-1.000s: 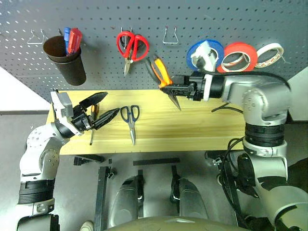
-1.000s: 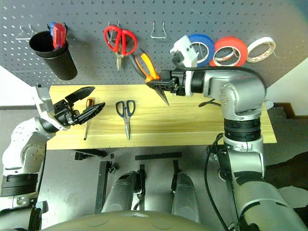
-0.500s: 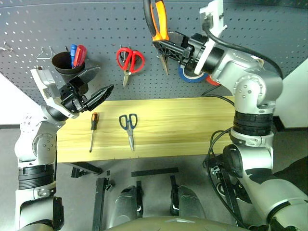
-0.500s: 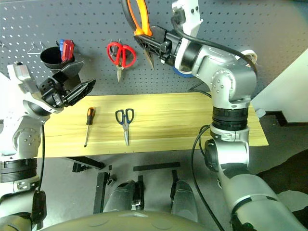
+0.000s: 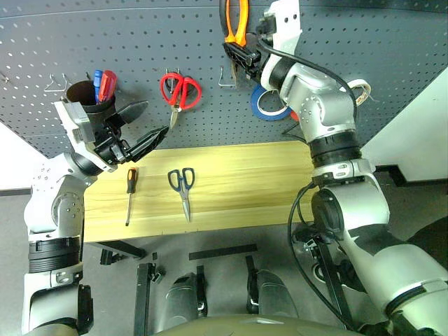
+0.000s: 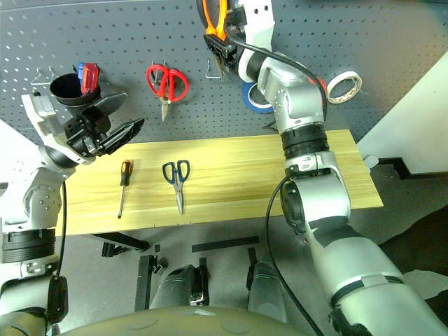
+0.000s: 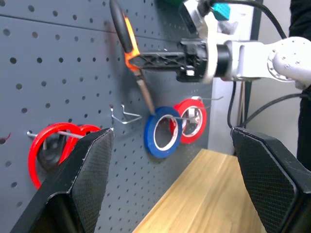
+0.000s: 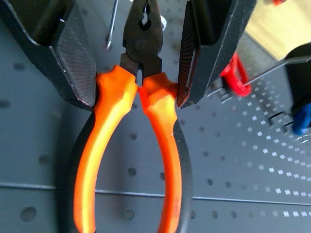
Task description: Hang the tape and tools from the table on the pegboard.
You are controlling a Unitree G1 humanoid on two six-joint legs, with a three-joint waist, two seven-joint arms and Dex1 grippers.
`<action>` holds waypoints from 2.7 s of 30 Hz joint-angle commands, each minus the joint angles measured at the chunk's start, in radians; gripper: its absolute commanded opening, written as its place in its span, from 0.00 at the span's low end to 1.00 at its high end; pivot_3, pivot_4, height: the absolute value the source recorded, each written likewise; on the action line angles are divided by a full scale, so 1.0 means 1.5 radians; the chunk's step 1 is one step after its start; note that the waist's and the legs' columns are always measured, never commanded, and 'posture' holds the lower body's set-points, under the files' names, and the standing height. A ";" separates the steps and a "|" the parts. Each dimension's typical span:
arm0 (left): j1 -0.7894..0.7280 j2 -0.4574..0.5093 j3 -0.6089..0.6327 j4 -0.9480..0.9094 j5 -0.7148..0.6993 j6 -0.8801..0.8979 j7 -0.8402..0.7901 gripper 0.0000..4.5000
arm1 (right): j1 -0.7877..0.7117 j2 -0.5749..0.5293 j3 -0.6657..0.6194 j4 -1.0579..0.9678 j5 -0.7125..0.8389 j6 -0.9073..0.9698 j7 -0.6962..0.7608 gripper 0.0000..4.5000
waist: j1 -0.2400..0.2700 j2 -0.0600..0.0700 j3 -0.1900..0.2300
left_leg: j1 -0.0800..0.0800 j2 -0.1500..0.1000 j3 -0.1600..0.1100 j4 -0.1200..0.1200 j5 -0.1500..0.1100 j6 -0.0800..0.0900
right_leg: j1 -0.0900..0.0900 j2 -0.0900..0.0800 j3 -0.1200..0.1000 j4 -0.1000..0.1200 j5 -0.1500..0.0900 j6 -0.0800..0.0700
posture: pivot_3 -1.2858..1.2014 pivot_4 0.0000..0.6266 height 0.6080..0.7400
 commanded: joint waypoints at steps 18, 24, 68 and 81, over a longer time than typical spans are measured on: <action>0.029 0.015 0.012 -0.020 0.019 -0.014 0.009 0.90 | -0.027 0.022 0.023 0.096 -0.059 -0.075 -0.028 0.46 | 0.005 0.001 -0.004 | 0.003 0.000 0.000 0.000 0.000 0.000 | 0.003 0.000 0.000 0.000 0.000 0.000 | 0.56 0.16 1.00; 0.025 0.021 0.015 -0.007 0.022 -0.016 0.000 0.90 | -0.014 0.008 0.024 0.044 -0.052 -0.045 -0.010 0.88 | 0.005 0.001 -0.004 | 0.003 0.000 0.000 0.000 0.000 0.000 | 0.003 0.000 0.000 0.000 0.000 0.000 | 0.55 0.15 1.00; 0.054 -0.191 -0.168 -0.040 0.276 0.378 0.538 0.90 | 0.284 -0.232 0.198 -0.246 0.026 0.142 0.452 0.99 | 0.024 0.002 -0.003 | 0.008 0.000 -0.002 0.001 0.000 0.000 | 0.007 0.000 0.001 0.000 0.000 0.000 | 0.53 0.36 1.00; 0.015 -0.283 -0.197 0.059 0.332 0.440 0.628 0.90 | 0.242 -0.286 0.196 -0.138 -0.004 -0.012 0.621 0.99 | 0.021 0.004 0.019 | 0.009 0.000 -0.005 0.001 -0.001 0.001 | 0.009 -0.001 0.001 -0.001 0.000 0.000 | 0.51 0.46 1.00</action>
